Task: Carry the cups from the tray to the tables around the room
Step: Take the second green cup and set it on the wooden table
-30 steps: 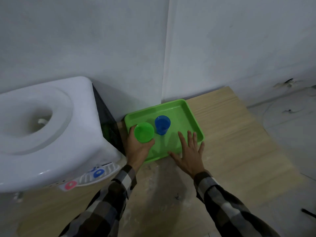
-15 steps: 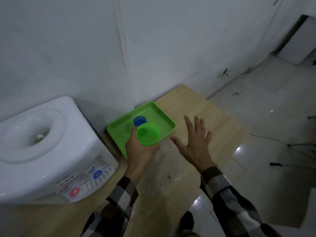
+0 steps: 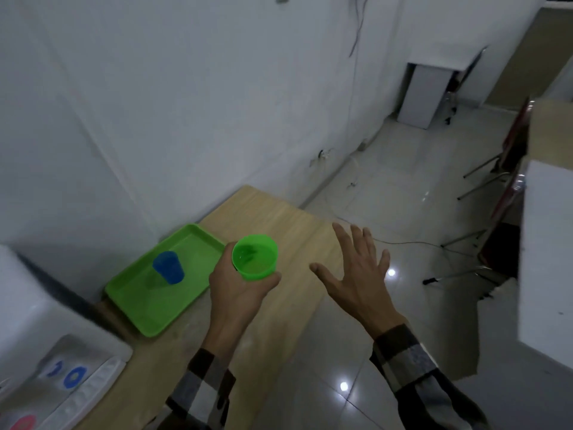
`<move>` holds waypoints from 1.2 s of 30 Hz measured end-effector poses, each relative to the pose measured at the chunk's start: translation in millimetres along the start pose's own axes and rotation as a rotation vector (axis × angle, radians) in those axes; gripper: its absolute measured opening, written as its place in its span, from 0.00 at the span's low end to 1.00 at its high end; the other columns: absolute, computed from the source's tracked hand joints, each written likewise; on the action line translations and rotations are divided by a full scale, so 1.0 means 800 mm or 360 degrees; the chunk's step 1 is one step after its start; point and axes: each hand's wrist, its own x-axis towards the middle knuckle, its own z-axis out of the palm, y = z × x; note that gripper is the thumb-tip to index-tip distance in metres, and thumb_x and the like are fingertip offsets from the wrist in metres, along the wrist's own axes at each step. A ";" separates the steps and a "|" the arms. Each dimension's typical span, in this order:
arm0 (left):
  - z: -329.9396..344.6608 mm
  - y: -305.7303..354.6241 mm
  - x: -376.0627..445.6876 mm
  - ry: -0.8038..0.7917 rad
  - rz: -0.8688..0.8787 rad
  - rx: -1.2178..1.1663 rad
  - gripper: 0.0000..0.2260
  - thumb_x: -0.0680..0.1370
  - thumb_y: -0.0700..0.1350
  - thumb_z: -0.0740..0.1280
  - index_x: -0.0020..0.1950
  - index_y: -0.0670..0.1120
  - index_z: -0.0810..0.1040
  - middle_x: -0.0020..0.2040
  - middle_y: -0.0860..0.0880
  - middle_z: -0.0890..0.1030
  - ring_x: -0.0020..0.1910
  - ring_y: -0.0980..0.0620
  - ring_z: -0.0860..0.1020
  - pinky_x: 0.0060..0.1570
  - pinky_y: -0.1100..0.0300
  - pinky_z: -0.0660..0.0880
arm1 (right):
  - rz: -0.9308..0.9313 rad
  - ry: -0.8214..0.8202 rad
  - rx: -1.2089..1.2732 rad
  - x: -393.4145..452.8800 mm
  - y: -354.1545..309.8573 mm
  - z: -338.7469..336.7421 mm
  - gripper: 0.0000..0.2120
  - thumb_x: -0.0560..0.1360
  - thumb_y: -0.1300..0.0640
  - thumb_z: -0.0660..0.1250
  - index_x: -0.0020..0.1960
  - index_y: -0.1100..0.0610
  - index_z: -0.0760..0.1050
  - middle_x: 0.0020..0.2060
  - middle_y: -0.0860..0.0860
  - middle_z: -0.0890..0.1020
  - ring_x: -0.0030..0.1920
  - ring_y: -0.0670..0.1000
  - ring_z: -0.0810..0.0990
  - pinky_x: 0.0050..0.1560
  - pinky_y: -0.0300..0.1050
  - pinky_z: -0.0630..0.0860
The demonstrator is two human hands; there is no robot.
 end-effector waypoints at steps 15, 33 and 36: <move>0.237 0.077 0.013 -0.0482 0.0136 -0.0014 0.25 0.58 0.54 0.83 0.53 0.56 0.82 0.48 0.58 0.86 0.48 0.55 0.85 0.51 0.43 0.84 | 0.0434 0.0236 -0.0105 -0.002 0.216 -0.152 0.41 0.76 0.31 0.62 0.81 0.39 0.47 0.83 0.49 0.52 0.83 0.52 0.44 0.77 0.72 0.43; 0.582 0.160 0.323 -0.0864 0.0382 -0.0068 0.27 0.58 0.56 0.83 0.54 0.57 0.82 0.48 0.60 0.86 0.46 0.59 0.84 0.43 0.63 0.80 | 0.0697 0.0406 -0.0158 0.314 0.402 -0.250 0.41 0.76 0.32 0.62 0.81 0.37 0.44 0.84 0.49 0.47 0.83 0.49 0.39 0.79 0.69 0.39; 0.644 0.175 0.364 -0.0915 0.0412 -0.0076 0.26 0.58 0.56 0.83 0.54 0.58 0.82 0.48 0.60 0.86 0.47 0.59 0.84 0.41 0.68 0.78 | 0.0720 0.0452 -0.0133 0.361 0.442 -0.265 0.41 0.76 0.32 0.62 0.81 0.37 0.44 0.84 0.49 0.47 0.83 0.49 0.38 0.79 0.68 0.40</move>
